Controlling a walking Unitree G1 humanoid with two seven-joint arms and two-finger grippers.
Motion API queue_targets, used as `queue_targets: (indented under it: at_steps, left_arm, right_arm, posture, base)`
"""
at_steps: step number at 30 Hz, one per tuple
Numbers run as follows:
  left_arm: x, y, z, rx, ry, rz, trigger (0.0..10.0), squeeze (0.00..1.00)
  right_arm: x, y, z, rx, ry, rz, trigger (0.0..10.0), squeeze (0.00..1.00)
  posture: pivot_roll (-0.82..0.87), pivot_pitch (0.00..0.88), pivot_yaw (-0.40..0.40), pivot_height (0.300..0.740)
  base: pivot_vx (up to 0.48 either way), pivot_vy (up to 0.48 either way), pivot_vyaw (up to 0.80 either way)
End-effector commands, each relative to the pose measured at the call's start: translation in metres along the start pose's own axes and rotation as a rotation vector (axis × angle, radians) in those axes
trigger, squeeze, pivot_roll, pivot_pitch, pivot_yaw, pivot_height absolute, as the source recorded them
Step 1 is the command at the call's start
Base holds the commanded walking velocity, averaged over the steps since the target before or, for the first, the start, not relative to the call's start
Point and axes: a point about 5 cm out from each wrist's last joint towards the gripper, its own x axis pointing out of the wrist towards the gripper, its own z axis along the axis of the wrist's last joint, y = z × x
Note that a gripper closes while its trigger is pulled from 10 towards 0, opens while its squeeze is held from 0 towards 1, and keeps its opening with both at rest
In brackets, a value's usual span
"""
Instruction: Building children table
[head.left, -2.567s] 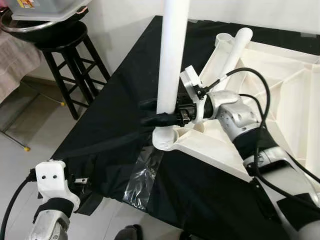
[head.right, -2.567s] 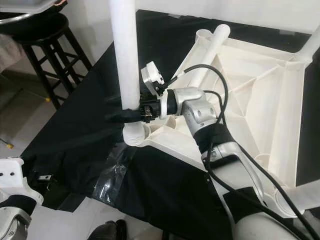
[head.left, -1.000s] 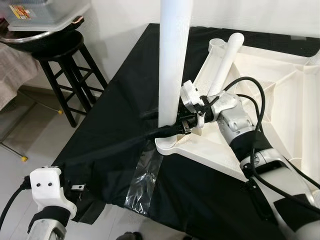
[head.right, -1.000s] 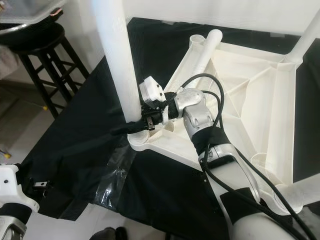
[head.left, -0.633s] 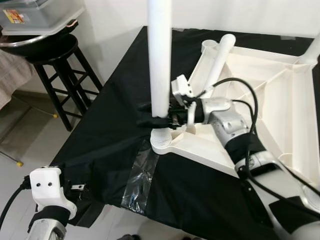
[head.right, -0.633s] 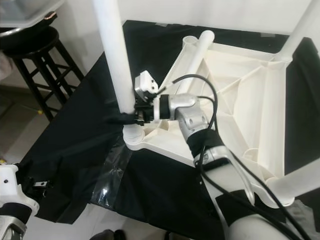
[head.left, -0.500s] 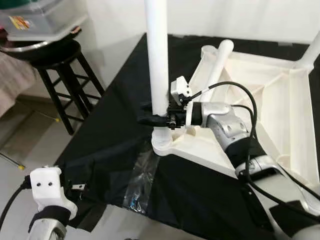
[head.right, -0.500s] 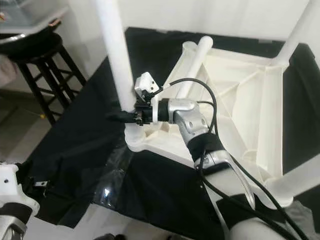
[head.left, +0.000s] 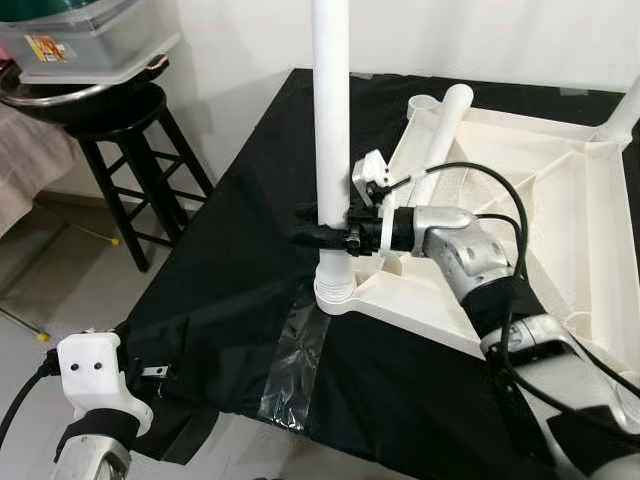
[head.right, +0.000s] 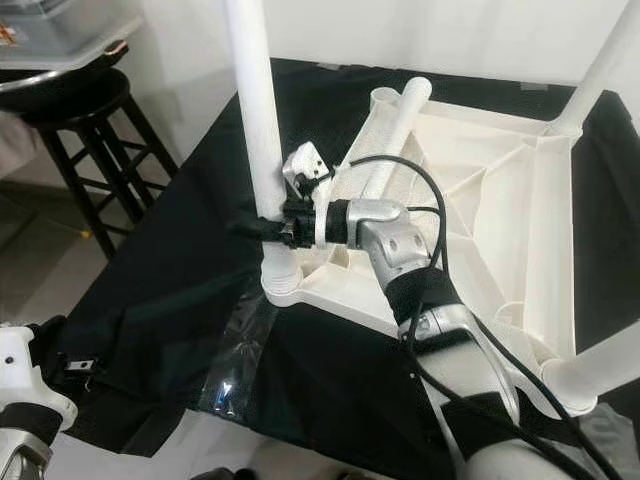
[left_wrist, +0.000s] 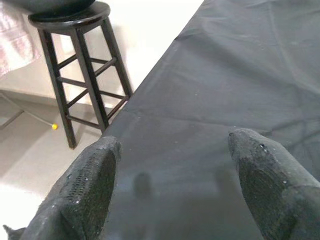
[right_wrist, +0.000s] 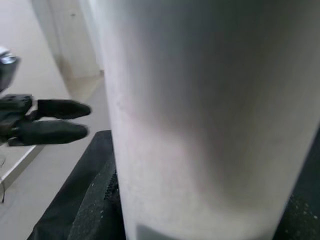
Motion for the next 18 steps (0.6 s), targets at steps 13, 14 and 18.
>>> queue_targets:
  at_steps: [13,14,18]
  left_arm:
    - [-0.002,0.005,-0.003,0.016,0.022,0.008,10.0,0.00]
    - [-0.002,0.005,-0.003,0.016,0.022,0.008,10.0,0.00]
    - [-0.001,0.005,-0.003,0.018,0.022,0.007,10.0,0.00]
  right_arm:
    - [-0.030,0.039,-0.087,0.085,0.243,0.146,10.0,0.00]
    - [-0.030,0.039,-0.087,0.085,0.243,0.146,10.0,0.00]
    - [-0.032,0.038,-0.089,0.090,0.255,0.119,10.0,0.00]
  posture:
    - [0.10,0.264,0.046,0.740]
    - [0.10,0.264,0.046,0.740]
    - [0.10,0.256,0.048,0.740]
  base:
    - [0.000,0.000,0.00]
    - [0.000,0.000,0.00]
    - [0.000,0.000,0.00]
